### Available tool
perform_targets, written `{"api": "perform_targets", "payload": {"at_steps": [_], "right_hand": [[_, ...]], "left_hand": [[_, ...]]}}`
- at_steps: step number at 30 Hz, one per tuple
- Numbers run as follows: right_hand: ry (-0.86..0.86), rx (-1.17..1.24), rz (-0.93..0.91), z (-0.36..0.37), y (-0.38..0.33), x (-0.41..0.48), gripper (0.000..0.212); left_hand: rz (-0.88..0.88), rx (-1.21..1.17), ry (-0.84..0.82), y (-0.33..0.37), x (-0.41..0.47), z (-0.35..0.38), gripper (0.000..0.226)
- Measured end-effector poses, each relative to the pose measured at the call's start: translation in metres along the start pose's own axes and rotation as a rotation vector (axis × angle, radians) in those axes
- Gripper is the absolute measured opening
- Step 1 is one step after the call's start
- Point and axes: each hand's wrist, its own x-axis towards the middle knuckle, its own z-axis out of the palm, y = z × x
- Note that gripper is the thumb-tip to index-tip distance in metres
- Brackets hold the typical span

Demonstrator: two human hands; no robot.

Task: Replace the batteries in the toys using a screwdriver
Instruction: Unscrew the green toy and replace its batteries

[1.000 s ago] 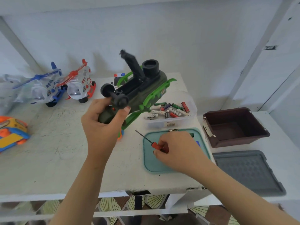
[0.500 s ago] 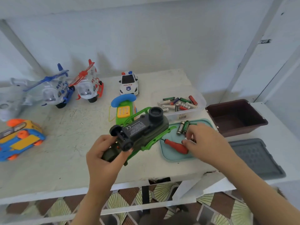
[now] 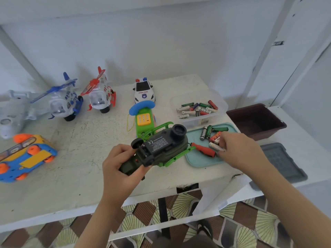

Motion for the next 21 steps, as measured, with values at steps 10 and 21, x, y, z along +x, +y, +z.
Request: {"api": "perform_targets", "payload": {"at_steps": [10,21], "right_hand": [[0.168,0.115,-0.129,0.009,-0.025,-0.006,0.026],[0.421,0.443,-0.089,0.008,-0.036,-0.023,0.014]], "left_hand": [[0.122,0.107,-0.089,-0.008,0.010,-0.009,0.028],[0.046,0.150,-0.112,0.005,0.026,-0.020,0.026]]}}
